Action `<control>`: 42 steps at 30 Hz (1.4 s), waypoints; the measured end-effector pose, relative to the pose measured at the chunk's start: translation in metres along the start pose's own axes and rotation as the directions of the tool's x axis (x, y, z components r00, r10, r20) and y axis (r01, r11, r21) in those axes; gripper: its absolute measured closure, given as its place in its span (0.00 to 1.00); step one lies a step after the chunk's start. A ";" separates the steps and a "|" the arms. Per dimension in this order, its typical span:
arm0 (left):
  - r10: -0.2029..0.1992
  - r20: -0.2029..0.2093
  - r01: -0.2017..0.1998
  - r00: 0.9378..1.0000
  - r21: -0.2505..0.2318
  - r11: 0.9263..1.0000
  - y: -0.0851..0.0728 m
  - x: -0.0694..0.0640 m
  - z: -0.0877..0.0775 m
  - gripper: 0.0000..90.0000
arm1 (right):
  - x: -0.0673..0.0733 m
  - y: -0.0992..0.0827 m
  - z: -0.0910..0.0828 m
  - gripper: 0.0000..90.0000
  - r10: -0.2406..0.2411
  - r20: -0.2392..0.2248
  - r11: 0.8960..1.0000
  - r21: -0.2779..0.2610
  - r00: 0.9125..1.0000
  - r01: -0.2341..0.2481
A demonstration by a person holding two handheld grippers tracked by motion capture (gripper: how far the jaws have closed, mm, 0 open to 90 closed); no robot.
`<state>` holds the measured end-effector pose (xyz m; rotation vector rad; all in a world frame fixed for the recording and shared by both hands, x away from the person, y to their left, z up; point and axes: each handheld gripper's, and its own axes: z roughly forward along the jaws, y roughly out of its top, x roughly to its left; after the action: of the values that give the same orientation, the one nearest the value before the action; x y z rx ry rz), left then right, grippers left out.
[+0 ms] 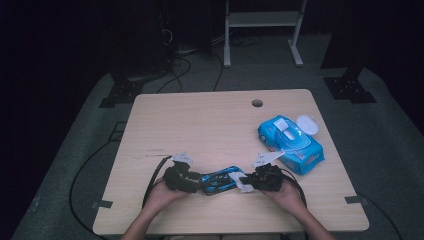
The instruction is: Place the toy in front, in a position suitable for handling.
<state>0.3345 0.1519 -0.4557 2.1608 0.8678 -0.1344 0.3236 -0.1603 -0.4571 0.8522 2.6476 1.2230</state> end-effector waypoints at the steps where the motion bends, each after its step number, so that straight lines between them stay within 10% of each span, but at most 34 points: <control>1: -0.008 0.013 0.008 1.000 0.011 1.000 0.000 0.001 0.000 0.43 | 0.000 0.000 0.000 0.92 -0.001 0.001 1.000 0.002 1.000 0.001; 10: -0.084 0.068 0.084 0.994 0.000 0.996 -0.003 0.010 -0.003 0.62 | -0.001 0.001 0.000 0.92 0.003 0.001 1.000 0.001 1.000 -0.003; 19: -0.146 0.042 0.145 0.988 0.028 0.989 0.000 0.011 0.010 0.46 | 0.000 0.000 0.003 0.92 0.015 -0.010 1.000 -0.007 1.000 -0.015; 36: 0.008 -0.076 -0.008 0.997 -0.006 1.000 0.002 -0.006 0.006 0.59 | -0.004 -0.002 -0.001 0.92 0.026 -0.011 1.000 -0.009 1.000 -0.026; 42: -0.002 -0.068 0.001 0.998 -0.015 1.000 0.001 -0.004 0.006 0.59 | -0.014 0.001 -0.005 0.92 0.061 -0.013 0.998 -0.028 0.998 -0.061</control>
<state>0.3331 0.1446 -0.4574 2.1619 0.9058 -0.0554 0.3340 -0.1709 -0.4549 0.9306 2.6257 1.2803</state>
